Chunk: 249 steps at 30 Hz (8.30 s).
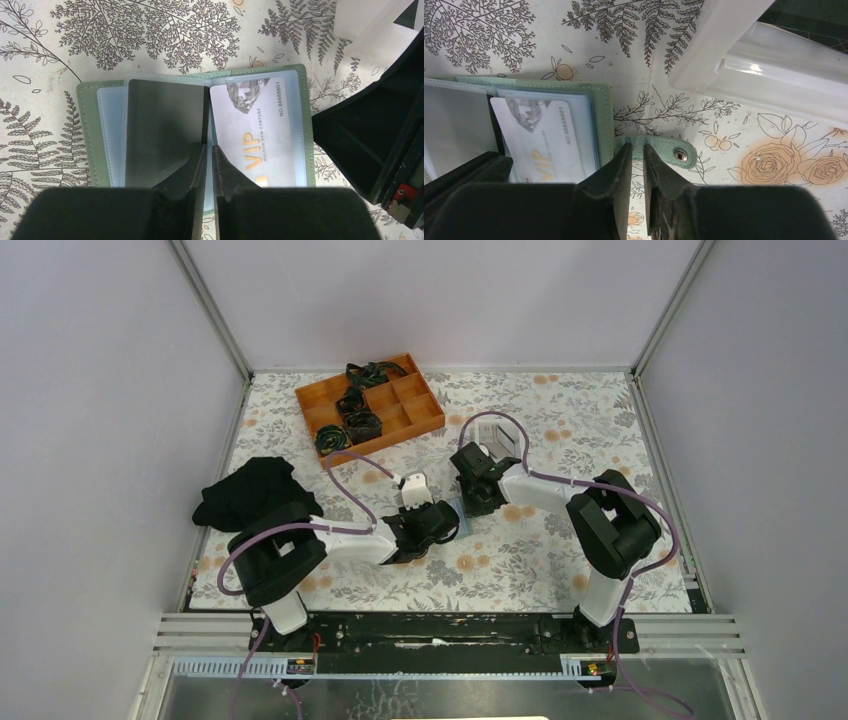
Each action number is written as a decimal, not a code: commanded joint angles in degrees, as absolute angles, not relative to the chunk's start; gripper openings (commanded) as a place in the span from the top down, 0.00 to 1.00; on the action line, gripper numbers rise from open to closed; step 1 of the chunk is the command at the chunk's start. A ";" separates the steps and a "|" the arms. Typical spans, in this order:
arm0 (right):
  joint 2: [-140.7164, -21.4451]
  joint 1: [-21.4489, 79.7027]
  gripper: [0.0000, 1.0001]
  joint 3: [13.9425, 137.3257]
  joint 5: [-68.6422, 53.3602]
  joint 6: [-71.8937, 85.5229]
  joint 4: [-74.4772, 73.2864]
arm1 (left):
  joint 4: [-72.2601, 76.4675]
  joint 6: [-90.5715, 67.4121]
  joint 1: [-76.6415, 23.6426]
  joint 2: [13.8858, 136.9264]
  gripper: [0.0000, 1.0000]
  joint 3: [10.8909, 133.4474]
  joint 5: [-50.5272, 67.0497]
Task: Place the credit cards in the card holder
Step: Insert the credit card into the card holder, then pick up the credit card from the storage box.
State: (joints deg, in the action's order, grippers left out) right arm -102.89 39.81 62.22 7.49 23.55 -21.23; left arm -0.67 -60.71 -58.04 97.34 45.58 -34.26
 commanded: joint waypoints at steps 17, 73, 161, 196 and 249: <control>-106.42 42.42 0.78 65.79 5.35 24.15 -23.02 | 1.86 -56.39 -58.55 96.83 0.82 45.75 -34.11; -109.06 42.54 0.71 67.50 5.10 22.88 -23.29 | 7.64 -53.79 -54.63 98.38 0.64 45.31 -30.41; -117.14 22.49 0.44 102.97 11.85 20.51 -33.64 | -5.77 -53.56 -40.50 83.75 0.58 32.64 -21.47; -117.48 17.45 0.67 94.66 -3.50 24.91 -27.29 | -11.58 -53.12 -39.55 68.23 0.57 32.70 -30.52; -112.13 17.57 0.78 96.51 -3.19 24.96 -29.31 | -9.58 -53.88 -39.55 69.16 0.57 32.21 -28.23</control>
